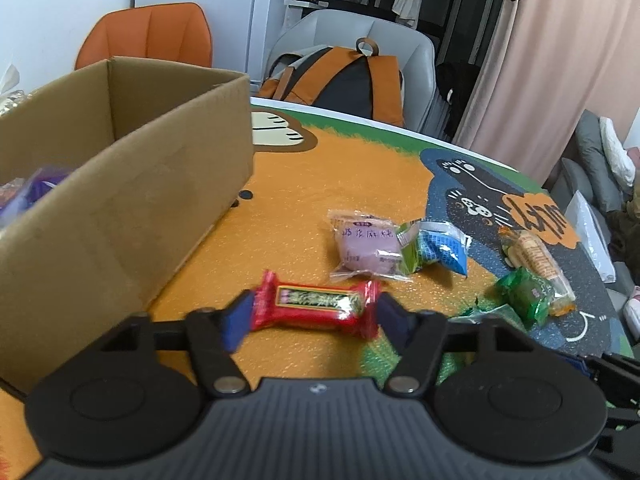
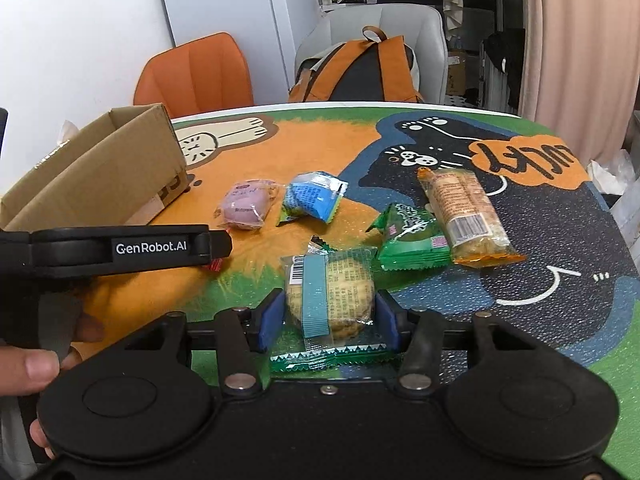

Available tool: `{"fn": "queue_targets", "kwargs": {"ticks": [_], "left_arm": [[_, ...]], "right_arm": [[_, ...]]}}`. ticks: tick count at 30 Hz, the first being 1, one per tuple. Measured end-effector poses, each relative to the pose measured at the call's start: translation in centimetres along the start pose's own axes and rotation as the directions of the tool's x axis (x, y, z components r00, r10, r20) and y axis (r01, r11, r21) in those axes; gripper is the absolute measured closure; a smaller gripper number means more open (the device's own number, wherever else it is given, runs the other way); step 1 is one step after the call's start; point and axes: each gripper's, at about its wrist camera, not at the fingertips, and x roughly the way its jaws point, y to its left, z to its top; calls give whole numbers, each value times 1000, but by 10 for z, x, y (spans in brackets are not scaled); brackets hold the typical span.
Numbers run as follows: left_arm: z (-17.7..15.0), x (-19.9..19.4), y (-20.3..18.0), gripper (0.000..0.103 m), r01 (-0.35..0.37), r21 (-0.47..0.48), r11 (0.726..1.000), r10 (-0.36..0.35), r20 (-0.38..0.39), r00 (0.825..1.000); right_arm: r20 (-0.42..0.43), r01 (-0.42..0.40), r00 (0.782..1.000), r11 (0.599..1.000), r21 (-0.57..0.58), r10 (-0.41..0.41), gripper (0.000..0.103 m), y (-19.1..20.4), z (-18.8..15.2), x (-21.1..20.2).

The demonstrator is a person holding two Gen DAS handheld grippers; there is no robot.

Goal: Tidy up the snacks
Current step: 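Lower the left gripper onto the red candy bar and close it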

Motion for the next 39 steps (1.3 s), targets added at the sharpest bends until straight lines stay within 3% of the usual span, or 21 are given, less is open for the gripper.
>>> {"fn": "queue_targets", "kwargs": {"ticks": [5,7,10,20,23,24,26,27,28,39], "left_arm": [[-4,-9,13,68,68,-31,997,-67,7,998],[-6,-14,19,95,99,-49,994,-98,12,995],[-9,-18,26,103,135,-67,989,-135,5,991],[-9,-30,30,103,174,-65,983,-173,29,985],[-4,-30,25,97,167,-61,984,-165,31,986],[-2,-30,24,88,171,-61,983,-169,31,985],[1,-28,21,57,173,-59,983,-171,36,985],[2,-28,20,37,169,-54,984,-167,48,985],[2,-28,18,30,164,-46,985,-161,67,985],[5,6,-4,30,149,48,988,-150,10,989]], "right_arm": [[2,-11,1000,1000,10,11,54,3,0,-3],[5,-8,1000,1000,8,8,54,5,0,-5],[12,-7,1000,1000,1,6,54,10,1,-7],[21,-17,1000,1000,-10,18,54,21,1,-14],[23,-18,1000,1000,-14,18,54,22,1,-14],[23,-17,1000,1000,-13,17,54,21,1,-15],[25,-15,1000,1000,-7,15,54,19,2,-15],[24,-12,1000,1000,-4,12,54,17,2,-15],[23,-9,1000,1000,-2,9,54,16,2,-14],[11,4,1000,999,33,-4,54,-2,0,-8]]}}
